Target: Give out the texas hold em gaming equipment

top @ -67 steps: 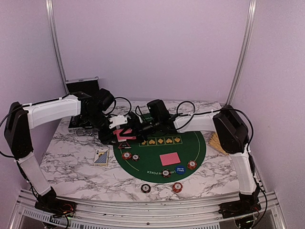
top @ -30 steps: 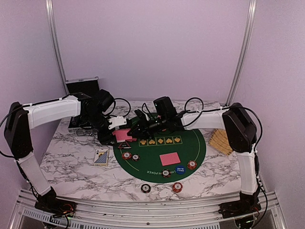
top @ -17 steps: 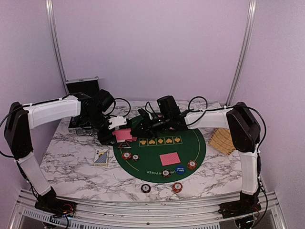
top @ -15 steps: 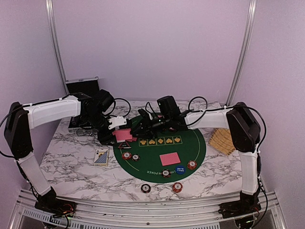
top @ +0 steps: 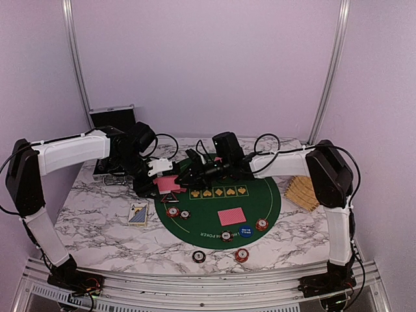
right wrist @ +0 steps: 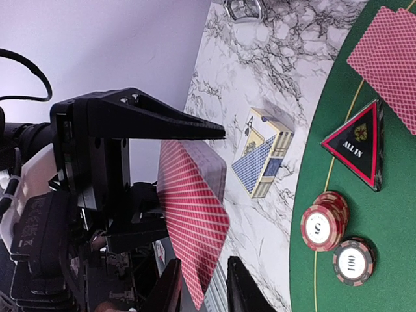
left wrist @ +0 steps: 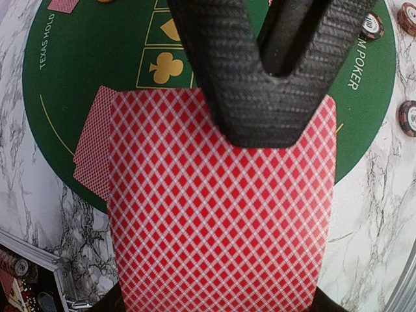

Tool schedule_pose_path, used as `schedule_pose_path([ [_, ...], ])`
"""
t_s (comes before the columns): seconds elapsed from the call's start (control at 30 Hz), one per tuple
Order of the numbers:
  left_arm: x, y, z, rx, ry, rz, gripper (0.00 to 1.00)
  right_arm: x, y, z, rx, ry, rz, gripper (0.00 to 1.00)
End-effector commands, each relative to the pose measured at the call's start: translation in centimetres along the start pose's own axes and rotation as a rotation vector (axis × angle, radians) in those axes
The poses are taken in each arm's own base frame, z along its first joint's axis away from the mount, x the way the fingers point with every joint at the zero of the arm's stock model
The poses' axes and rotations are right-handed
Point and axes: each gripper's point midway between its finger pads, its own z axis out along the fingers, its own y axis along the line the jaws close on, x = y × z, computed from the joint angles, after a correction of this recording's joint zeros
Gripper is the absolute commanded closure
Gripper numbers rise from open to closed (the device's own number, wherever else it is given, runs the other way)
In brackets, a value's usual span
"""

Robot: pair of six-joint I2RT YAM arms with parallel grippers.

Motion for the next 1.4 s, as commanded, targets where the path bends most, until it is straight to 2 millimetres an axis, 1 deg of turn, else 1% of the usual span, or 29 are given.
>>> schedule_pose_path([
  [0.0, 0.0, 0.1, -0.6, -0.011, -0.011, 0.005, 1.00, -0.3, 1.0, 0.7, -0.037, 0.004, -0.025, 0.77],
  [0.1, -0.1, 0.1, -0.7, -0.011, -0.013, 0.006, 1.00, -0.3, 0.9, 0.7, -0.041, 0.004, -0.022, 0.77],
  [0.2, -0.1, 0.1, -0.7, -0.011, -0.013, 0.004, 1.00, -0.3, 1.1, 0.9, -0.061, 0.006, -0.021, 0.81],
  [0.33, 0.1, 0.1, -0.6, -0.013, -0.007, 0.003, 1.00, -0.3, 1.5, 0.6, -0.083, 0.003, -0.021, 0.95],
  [0.37, 0.1, 0.2, -0.7, -0.014, -0.007, 0.003, 1.00, -0.3, 1.6, 0.5, -0.088, 0.000, -0.022, 1.00],
  [0.6, 0.3, 0.3, -0.7, -0.018, -0.002, -0.001, 1.00, -0.9, 1.4, -1.5, -0.098, -0.030, -0.010, 1.00],
  [0.7, 0.5, 0.4, -0.7, -0.018, -0.001, -0.006, 1.00, -1.5, 1.0, -3.0, -0.087, -0.058, -0.008, 1.00],
  [0.83, 0.6, 0.5, -0.7, -0.022, 0.001, -0.009, 1.00, -2.5, 0.0, -5.5, -0.067, -0.104, 0.006, 1.00],
  [0.93, 0.8, 0.5, -0.7, -0.023, 0.005, -0.011, 1.00, -3.8, -0.7, -8.1, -0.066, -0.164, 0.017, 1.00],
  [1.03, 0.9, 0.6, -0.7, -0.024, 0.007, -0.013, 1.00, -5.7, -1.1, -11.4, -0.063, -0.248, 0.019, 1.00],
  [1.1, 1.0, 0.5, -0.6, -0.021, 0.008, -0.014, 1.00, -7.2, -1.8, -13.7, -0.047, -0.301, 0.023, 1.00],
  [1.2, 1.0, 0.6, -0.6, -0.023, 0.008, -0.016, 1.00, -9.8, -3.8, -17.6, 0.014, -0.387, 0.028, 1.00],
  [1.27, 0.9, 0.5, -0.6, -0.022, 0.006, -0.016, 1.00, -11.4, -5.4, -19.8, 0.058, -0.436, 0.036, 1.00],
  [1.37, 0.9, 0.5, -0.7, -0.018, 0.004, -0.021, 1.00, -13.6, -8.4, -22.3, 0.141, -0.494, 0.061, 1.00],
])
